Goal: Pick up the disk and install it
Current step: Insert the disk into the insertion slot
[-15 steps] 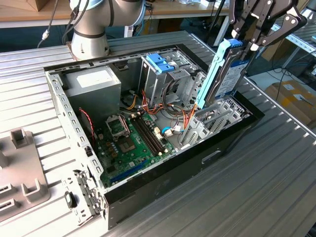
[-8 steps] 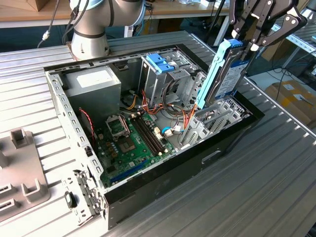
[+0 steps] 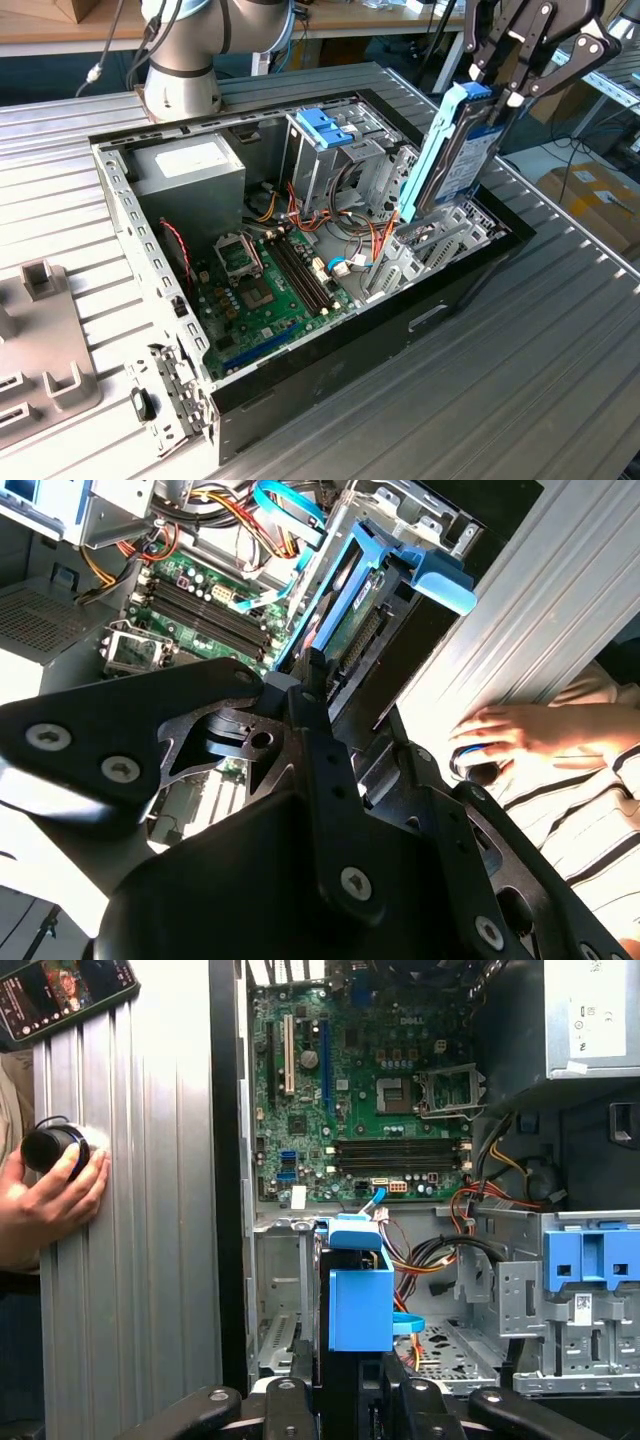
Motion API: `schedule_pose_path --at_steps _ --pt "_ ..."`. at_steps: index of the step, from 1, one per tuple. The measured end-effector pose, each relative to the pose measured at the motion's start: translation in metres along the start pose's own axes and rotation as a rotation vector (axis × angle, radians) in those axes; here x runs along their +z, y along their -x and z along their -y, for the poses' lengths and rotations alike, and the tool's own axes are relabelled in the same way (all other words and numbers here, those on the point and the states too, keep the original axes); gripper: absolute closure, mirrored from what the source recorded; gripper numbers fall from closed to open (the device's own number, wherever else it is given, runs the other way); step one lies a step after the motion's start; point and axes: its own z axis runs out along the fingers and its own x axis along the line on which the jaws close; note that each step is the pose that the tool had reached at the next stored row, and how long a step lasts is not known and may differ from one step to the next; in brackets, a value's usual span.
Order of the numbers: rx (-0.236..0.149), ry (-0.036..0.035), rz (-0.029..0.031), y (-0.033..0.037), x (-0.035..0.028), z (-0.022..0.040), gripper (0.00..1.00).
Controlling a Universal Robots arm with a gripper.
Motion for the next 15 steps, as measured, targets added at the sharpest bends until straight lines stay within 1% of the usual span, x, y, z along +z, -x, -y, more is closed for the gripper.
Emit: schedule_pose_path --at_steps 2,3,5,6,11,13,15 --pt "0.000 0.0000 0.0002 0.0001 0.0039 0.0005 0.65" --pt "0.000 0.0000 0.0004 0.0002 0.0065 0.0023 0.65" --pt "0.000 0.0000 0.0001 0.0004 0.0084 0.0076 0.65" --pt "0.000 0.0000 0.0001 0.0005 0.0097 0.0093 0.65" --pt "0.000 -0.0001 0.0002 0.0005 0.0161 0.0128 0.65" --pt "0.000 0.0000 0.0000 0.0005 0.0161 0.0129 0.65" --pt "0.000 0.0000 0.0004 -0.0013 0.0178 0.0129 0.65"
